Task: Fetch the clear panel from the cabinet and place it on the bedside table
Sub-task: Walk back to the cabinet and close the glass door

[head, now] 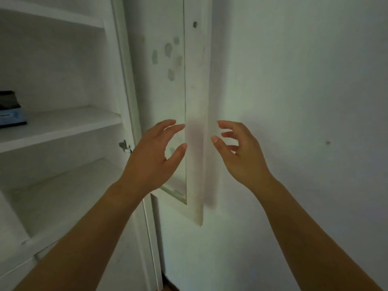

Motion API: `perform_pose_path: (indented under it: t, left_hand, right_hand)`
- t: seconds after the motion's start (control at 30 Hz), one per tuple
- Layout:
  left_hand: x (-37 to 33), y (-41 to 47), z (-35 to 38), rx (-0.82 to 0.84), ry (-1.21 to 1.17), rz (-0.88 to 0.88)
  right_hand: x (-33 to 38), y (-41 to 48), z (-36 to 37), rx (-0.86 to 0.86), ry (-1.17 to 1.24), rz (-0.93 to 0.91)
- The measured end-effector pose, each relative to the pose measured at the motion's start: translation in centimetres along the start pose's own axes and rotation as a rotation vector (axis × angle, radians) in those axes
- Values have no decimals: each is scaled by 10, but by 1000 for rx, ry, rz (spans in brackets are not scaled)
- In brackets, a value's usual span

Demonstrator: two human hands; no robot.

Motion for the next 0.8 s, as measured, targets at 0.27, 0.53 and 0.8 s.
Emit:
perform_pose_path:
  t: [0.27,0.53,0.8]
  left_hand:
    - [25,50,18,-64,57,-98]
    - [30,76,15,-130,44,-139]
    - [43,73,19,-87,28,-213]
  right_hand:
    - [-13,78,8,79,161,-38]
    - [-21,96,28,180,276,-42]
    - [-21,94,45,250,321,-96]
Point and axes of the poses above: each hand's wrist, its own y-axis towards the middle knuckle, its own z-axis out of the palm, x = y × z, the point moved 10 cm from there along y, towards the middle knuckle, and after that the axes turned 13 degrees about z, right-handed, at the moved point
